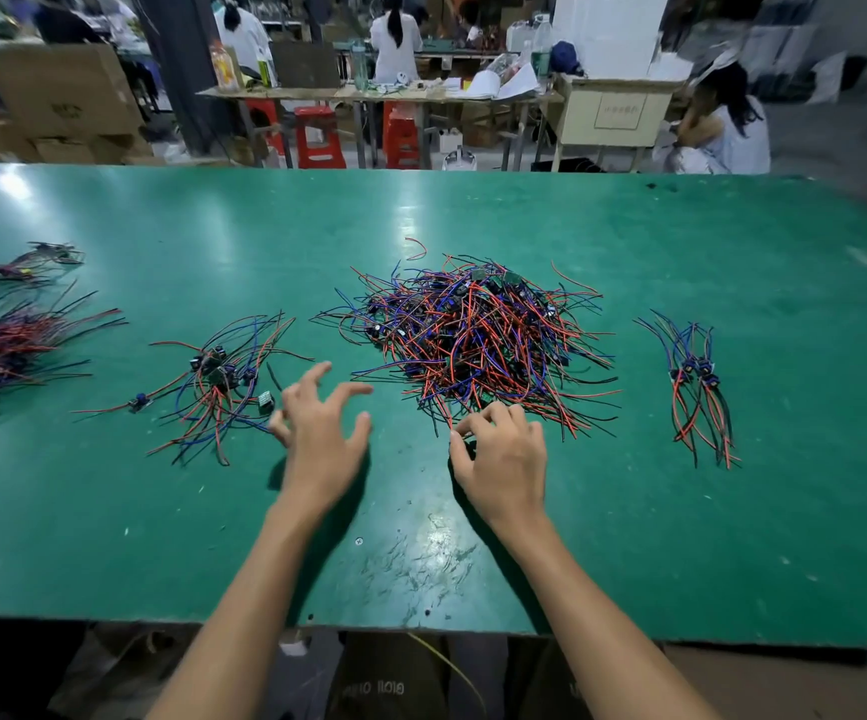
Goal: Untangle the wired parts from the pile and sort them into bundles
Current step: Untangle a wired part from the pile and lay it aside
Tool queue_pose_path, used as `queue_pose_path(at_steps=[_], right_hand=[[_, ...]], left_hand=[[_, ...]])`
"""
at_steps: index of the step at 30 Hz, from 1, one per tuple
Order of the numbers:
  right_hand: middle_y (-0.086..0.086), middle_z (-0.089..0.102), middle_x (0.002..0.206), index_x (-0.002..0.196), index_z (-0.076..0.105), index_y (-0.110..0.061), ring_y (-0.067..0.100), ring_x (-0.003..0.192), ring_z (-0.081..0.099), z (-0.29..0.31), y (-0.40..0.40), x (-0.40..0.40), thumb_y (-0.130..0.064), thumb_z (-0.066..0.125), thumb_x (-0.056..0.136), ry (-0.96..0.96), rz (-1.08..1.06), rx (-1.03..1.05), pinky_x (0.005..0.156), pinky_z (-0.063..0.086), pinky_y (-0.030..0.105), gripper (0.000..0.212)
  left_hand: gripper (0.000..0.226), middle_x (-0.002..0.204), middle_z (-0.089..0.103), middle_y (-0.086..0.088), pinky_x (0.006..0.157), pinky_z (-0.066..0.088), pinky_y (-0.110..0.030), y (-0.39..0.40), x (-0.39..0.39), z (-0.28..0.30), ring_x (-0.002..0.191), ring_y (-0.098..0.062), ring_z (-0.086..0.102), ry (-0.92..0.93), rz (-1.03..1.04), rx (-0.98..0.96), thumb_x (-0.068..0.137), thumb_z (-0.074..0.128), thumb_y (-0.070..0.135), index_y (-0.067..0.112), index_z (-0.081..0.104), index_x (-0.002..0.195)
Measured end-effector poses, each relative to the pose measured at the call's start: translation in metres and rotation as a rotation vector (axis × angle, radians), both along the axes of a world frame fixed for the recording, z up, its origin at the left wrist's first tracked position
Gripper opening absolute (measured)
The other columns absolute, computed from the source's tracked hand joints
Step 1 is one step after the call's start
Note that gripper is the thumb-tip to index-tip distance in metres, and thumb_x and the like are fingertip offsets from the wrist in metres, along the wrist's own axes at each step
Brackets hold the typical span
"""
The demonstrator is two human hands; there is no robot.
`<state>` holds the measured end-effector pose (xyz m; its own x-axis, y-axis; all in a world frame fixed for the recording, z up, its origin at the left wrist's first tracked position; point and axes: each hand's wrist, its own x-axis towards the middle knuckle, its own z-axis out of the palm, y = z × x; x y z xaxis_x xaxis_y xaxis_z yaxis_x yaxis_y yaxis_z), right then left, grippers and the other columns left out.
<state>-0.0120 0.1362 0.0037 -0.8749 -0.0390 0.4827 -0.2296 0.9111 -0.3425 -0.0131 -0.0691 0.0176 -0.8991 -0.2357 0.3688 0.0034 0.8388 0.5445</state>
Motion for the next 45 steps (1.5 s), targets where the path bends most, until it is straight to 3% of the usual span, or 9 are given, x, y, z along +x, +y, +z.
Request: queue_pose_path(at_steps=[7, 15, 18, 22, 26, 30, 34, 38, 45], right_hand=[[-0.002, 0.066, 0.104, 0.102, 0.075, -0.023, 0.023, 0.103, 0.057, 0.001, 0.003, 0.002, -0.047, 0.064, 0.093, -0.079, 0.029, 0.033, 0.082, 0.041, 0.04, 0.028], [-0.001, 0.067, 0.091, 0.095, 0.069, -0.014, 0.023, 0.08, 0.058, -0.003, 0.004, 0.011, -0.027, 0.064, 0.1, 0.301, 0.141, -0.056, 0.067, 0.047, 0.038, 0.014], [0.001, 0.068, 0.105, 0.108, 0.068, -0.015, 0.024, 0.095, 0.062, -0.005, 0.003, 0.01, -0.025, 0.065, 0.098, 0.189, 0.119, -0.057, 0.079, 0.051, 0.039, 0.015], [0.006, 0.055, 0.14, 0.133, 0.06, -0.021, 0.026, 0.132, 0.046, -0.01, 0.006, 0.003, -0.044, 0.056, 0.096, -0.142, -0.076, 0.024, 0.103, 0.037, 0.042, 0.044], [0.004, 0.061, 0.119, 0.1, 0.076, -0.023, 0.024, 0.117, 0.053, -0.004, 0.0, -0.003, -0.043, 0.061, 0.094, 0.012, -0.068, -0.064, 0.093, 0.04, 0.041, 0.026], [0.001, 0.061, 0.113, 0.097, 0.078, -0.025, 0.023, 0.114, 0.052, 0.002, -0.009, -0.017, -0.052, 0.066, 0.09, -0.102, -0.059, -0.114, 0.094, 0.038, 0.039, 0.031], [0.004, 0.061, 0.111, 0.081, 0.077, -0.02, 0.028, 0.111, 0.055, 0.002, -0.016, -0.015, -0.031, 0.077, 0.083, 0.01, -0.01, -0.119, 0.088, 0.042, 0.041, 0.012], [0.001, 0.062, 0.109, 0.079, 0.069, -0.021, 0.023, 0.107, 0.053, 0.004, -0.009, -0.003, -0.028, 0.074, 0.082, 0.232, -0.066, -0.234, 0.086, 0.04, 0.039, 0.008], [0.004, 0.065, 0.092, 0.088, 0.063, -0.008, 0.026, 0.085, 0.06, 0.003, -0.007, 0.011, -0.02, 0.055, 0.096, 0.523, 0.141, -0.353, 0.077, 0.044, 0.039, 0.017]], left_hand=[[0.033, 0.139, 0.045, 0.002, 0.096, 0.016, -0.029, 0.053, 0.013, -0.021, 0.127, -0.019, 0.035, -0.067, -0.144, -0.034, 0.091, 0.065, 0.023, 0.032, 0.063, 0.123], [0.051, 0.139, 0.046, 0.0, 0.1, 0.034, -0.037, 0.054, 0.028, -0.017, 0.125, -0.02, 0.04, 0.039, -0.362, -0.186, 0.092, 0.064, 0.028, 0.024, 0.051, 0.141], [0.054, 0.142, 0.047, 0.002, 0.105, 0.034, -0.037, 0.06, 0.024, -0.017, 0.129, -0.018, 0.039, 0.001, -0.416, -0.211, 0.094, 0.059, 0.028, 0.022, 0.046, 0.147], [0.05, 0.149, 0.042, 0.008, 0.111, 0.025, -0.032, 0.059, 0.021, -0.021, 0.139, -0.011, 0.031, -0.082, -0.418, -0.207, 0.099, 0.047, 0.042, 0.031, 0.042, 0.148], [0.062, 0.152, 0.038, 0.013, 0.112, 0.022, -0.029, 0.059, 0.02, -0.022, 0.142, -0.01, 0.029, -0.08, -0.429, -0.196, 0.097, 0.046, 0.048, 0.03, 0.028, 0.154], [0.089, 0.154, 0.038, 0.009, 0.115, 0.02, -0.029, 0.055, 0.022, -0.021, 0.141, -0.014, 0.036, -0.121, -0.466, 0.037, 0.094, 0.061, 0.035, 0.026, 0.0, 0.157], [0.084, 0.153, 0.039, 0.001, 0.117, 0.028, -0.037, 0.05, 0.025, -0.016, 0.135, -0.017, 0.041, -0.111, -0.401, 0.247, 0.09, 0.063, 0.027, 0.023, 0.012, 0.157], [0.072, 0.15, 0.033, 0.0, 0.112, 0.015, -0.023, 0.053, 0.023, -0.017, 0.137, -0.015, 0.03, -0.076, -0.317, 0.169, 0.097, 0.057, 0.032, 0.021, 0.017, 0.157], [0.062, 0.162, 0.021, 0.005, 0.115, 0.022, -0.041, 0.055, 0.022, -0.015, 0.144, -0.015, 0.022, -0.064, -0.329, 0.018, 0.104, 0.046, 0.029, 0.032, 0.018, 0.158]])
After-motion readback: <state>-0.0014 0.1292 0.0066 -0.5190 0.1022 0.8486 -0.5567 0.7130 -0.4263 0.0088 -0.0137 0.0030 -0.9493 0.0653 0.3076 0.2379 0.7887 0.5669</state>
